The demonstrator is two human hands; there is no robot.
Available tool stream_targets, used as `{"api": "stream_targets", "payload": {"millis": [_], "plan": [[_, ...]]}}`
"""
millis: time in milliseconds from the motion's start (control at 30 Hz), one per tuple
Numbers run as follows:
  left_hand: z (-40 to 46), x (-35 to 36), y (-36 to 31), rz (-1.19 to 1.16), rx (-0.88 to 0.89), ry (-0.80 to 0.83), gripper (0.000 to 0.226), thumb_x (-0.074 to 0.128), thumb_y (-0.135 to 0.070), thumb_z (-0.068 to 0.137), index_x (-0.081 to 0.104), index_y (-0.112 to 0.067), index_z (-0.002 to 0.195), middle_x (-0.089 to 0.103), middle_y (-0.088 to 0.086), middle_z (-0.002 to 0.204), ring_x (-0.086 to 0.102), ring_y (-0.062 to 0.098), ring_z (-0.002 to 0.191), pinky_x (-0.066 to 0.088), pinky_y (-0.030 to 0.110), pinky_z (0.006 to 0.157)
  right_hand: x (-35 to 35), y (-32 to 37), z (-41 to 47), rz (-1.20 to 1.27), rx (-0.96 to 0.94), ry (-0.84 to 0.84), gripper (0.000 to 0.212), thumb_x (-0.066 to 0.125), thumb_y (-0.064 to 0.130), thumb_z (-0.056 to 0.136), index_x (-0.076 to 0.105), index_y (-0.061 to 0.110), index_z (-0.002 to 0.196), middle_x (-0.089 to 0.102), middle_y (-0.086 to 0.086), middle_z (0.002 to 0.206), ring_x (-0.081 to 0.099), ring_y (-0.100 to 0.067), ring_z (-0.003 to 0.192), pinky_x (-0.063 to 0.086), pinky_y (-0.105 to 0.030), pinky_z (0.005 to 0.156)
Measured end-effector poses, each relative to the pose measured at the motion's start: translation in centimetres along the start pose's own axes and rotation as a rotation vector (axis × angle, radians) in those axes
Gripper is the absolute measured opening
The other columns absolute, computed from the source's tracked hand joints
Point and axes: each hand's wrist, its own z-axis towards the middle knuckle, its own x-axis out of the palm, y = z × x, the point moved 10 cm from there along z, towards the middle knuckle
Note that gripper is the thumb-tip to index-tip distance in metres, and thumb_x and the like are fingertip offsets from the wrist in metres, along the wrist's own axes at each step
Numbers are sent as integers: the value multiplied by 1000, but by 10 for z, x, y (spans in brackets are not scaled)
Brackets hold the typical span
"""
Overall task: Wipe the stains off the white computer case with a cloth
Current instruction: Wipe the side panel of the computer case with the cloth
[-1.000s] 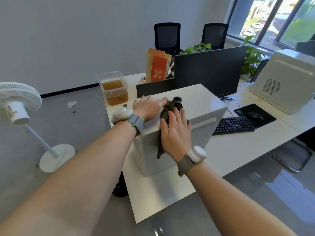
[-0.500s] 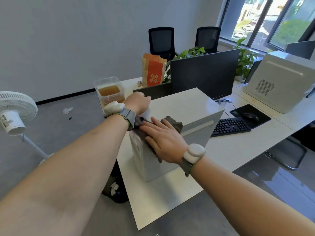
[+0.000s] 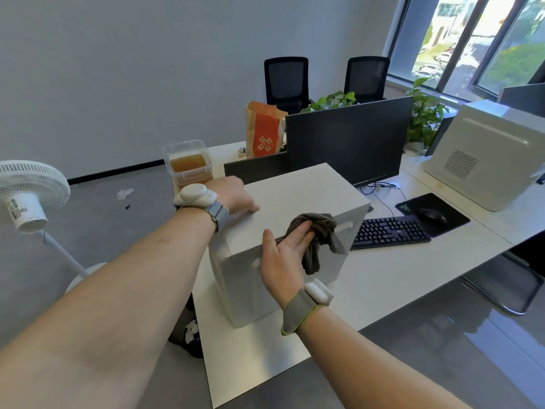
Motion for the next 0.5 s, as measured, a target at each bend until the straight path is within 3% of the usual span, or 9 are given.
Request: {"api": "stream_targets", "payload": {"millis": [133, 300, 433, 500], "plan": [[-11, 4, -7, 69, -52, 90, 68, 73, -72, 71, 64, -19, 114, 66, -2, 106, 64, 20, 93, 49, 32, 71, -16, -5, 5, -22, 1, -62, 97, 50, 48, 101, -21, 16, 160, -19, -9, 169, -7, -26, 158, 6, -45, 128], [-30, 9, -12, 59, -126, 175, 73, 74, -72, 73, 66, -18, 120, 68, 0, 111, 65, 21, 97, 53, 33, 87, -38, -6, 25, -56, -31, -39, 90, 50, 44, 102, -12, 19, 162, -8, -9, 170, 13, -32, 155, 17, -46, 125], [-44, 12, -6, 27, -215, 240, 80, 78, -74, 69, 62, -15, 121, 66, 4, 108, 66, 23, 88, 53, 33, 79, -48, 0, 47, -17, -124, 138, 81, 48, 38, 104, -4, 20, 163, 1, -1, 171, 15, -22, 155, 18, -39, 126], [-54, 18, 2, -62, -327, 312, 82, 85, -71, 63, 57, -5, 103, 66, 15, 97, 74, 30, 76, 60, 36, 70, -49, 4, 58, -26, -167, 267, 78, 49, 33, 105, 0, 17, 164, 9, 0, 170, 16, -19, 155, 18, -37, 127]]}}
